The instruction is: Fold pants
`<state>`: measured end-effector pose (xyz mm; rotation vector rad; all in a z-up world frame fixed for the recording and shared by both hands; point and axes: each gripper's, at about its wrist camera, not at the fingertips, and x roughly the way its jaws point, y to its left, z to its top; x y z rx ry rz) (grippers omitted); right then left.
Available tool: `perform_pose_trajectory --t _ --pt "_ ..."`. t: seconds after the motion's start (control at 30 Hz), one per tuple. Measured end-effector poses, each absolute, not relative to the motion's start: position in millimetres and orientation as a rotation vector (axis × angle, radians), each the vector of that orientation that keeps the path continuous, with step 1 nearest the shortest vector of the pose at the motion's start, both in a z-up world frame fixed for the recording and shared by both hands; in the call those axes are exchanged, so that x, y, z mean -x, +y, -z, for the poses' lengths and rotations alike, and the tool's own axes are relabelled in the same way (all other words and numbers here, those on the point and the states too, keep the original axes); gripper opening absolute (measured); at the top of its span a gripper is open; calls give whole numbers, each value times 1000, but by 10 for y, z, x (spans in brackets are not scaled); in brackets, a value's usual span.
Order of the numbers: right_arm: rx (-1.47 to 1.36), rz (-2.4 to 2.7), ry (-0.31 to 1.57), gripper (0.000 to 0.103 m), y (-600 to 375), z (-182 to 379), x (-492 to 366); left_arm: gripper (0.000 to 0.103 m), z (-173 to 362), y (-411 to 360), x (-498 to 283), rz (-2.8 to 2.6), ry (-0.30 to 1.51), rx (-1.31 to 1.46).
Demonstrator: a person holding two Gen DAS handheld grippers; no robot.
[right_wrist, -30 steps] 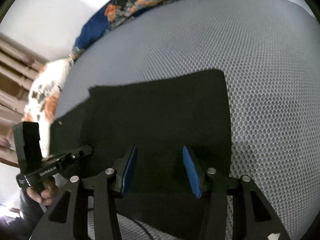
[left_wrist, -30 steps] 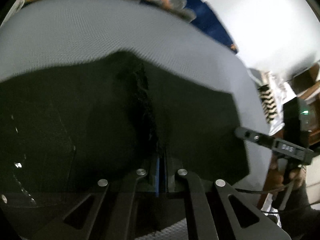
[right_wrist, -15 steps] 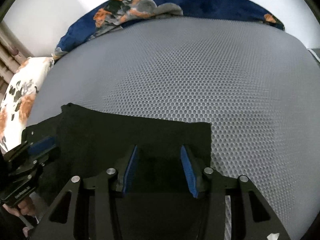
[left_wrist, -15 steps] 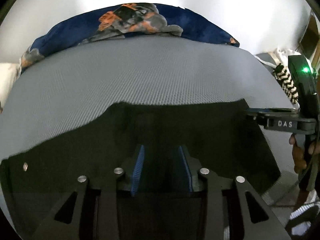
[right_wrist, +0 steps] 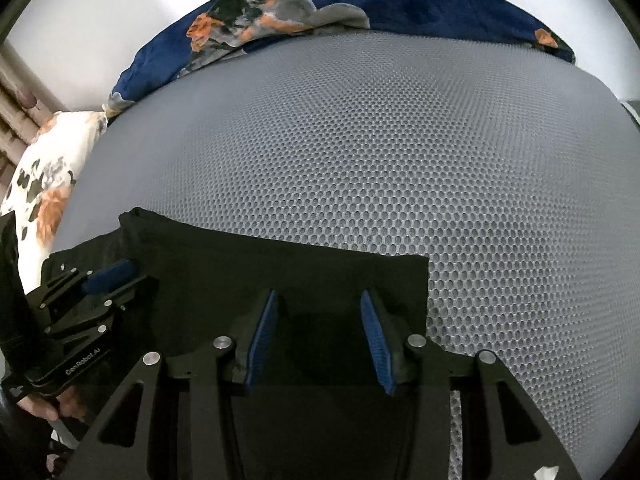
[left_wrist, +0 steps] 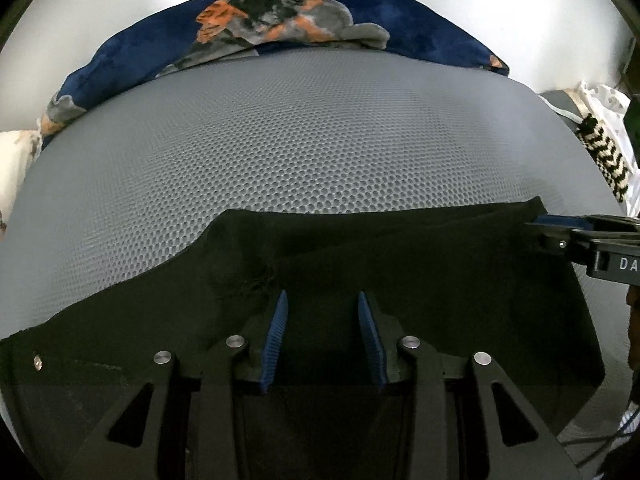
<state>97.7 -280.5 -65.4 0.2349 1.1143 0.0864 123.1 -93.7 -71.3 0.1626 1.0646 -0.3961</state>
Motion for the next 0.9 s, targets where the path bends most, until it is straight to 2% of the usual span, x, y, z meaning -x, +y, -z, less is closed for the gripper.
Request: perform_pose_trajectory --t 0.17,0.5,0.9 --pt "-206 -120 1071 42 -2692 523 -796 41 651 -843 -1104 347 1070 -177" --pt "-167 -245 1182 42 -2136 729 -344 49 398 -525 -742 240 997 -224" --pt "-76 -447 1233 44 -1226 826 -273 54 231 331 -523 86 976 -214"
